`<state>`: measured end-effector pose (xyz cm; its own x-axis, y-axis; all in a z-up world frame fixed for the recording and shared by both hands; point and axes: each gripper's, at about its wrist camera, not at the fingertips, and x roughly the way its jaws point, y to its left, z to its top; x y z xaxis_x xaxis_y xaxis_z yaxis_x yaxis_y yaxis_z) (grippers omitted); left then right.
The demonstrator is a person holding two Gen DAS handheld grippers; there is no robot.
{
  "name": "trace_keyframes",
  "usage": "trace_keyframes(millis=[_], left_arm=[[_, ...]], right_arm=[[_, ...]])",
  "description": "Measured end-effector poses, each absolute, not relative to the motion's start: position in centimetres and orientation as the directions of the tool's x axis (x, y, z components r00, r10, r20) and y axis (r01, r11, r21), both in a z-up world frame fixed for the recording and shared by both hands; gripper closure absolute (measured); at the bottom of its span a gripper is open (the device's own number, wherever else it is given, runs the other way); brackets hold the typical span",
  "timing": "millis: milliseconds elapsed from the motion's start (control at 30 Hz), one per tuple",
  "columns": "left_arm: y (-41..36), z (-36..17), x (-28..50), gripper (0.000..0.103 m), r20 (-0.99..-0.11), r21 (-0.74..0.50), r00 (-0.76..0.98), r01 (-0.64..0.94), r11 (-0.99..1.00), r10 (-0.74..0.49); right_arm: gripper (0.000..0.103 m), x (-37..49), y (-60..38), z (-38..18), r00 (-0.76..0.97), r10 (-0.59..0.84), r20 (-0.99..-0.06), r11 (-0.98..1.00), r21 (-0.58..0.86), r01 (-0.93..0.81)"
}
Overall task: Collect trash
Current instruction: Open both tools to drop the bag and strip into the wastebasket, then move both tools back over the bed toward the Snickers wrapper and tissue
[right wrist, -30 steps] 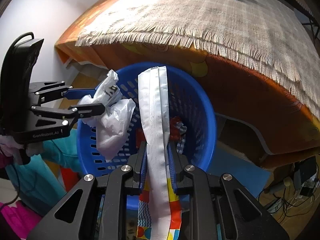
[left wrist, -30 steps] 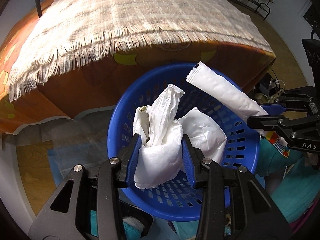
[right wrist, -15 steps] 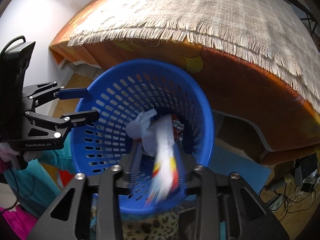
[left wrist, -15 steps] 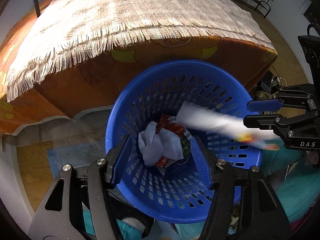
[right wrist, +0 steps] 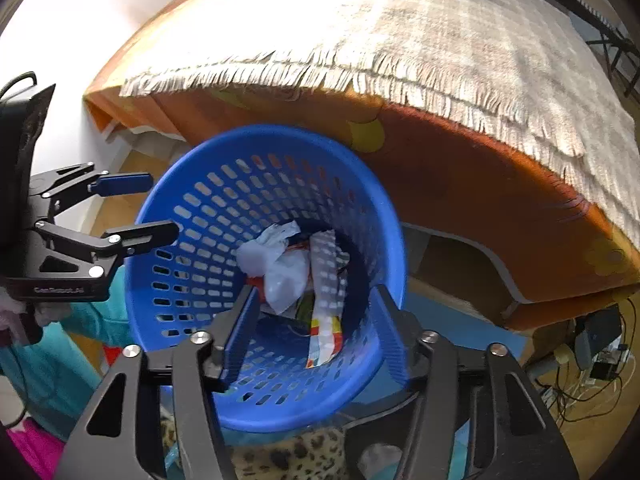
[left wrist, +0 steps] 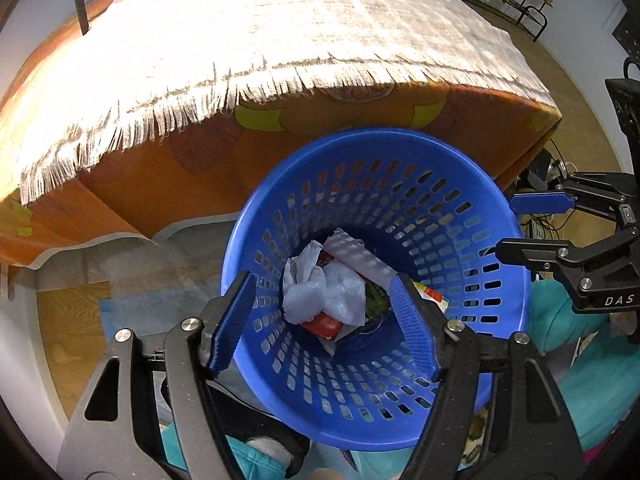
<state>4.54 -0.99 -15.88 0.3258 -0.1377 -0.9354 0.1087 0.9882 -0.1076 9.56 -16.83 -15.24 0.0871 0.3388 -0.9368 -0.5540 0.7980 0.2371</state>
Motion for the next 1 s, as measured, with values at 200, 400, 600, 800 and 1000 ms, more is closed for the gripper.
trace_keyframes(millis=[200, 400, 600, 800, 1000], left_arm=[[-0.6, -15.5, 4.6, 0.027, -0.929, -0.108, 0.343, 0.096, 0.989, -0.135], [-0.7, -15.3, 4.8, 0.027, -0.928, -0.11, 0.349, 0.09, 0.99, -0.135], [-0.8, -14.8, 5.5, 0.027, -0.926, -0.112, 0.352, 0.092, 0.99, -0.137], [-0.7, -13.3, 7.0, 0.027, -0.916, -0.117, 0.375, 0.094, 0.989, -0.144], [-0.2, -10.9, 9.5, 0.027, -0.898, -0.098, 0.419, 0.106, 0.989, -0.134]], right_arm=[[0.037, 10.1, -17.1, -14.8, 0.143, 0.291, -0.946, 0.828, 0.174, -0.532], [0.037, 10.4, -17.3, -14.5, 0.185, 0.255, -0.949, 0.848, 0.128, -0.515], [0.037, 10.9, -17.4, -13.8, 0.236, 0.227, -0.945, 0.865, 0.084, -0.495], [0.037, 12.0, -17.5, -12.9, 0.266, 0.229, -0.937, 0.872, 0.076, -0.484], [0.037, 13.8, -17.7, -11.4, 0.329, 0.234, -0.915, 0.87, 0.046, -0.491]])
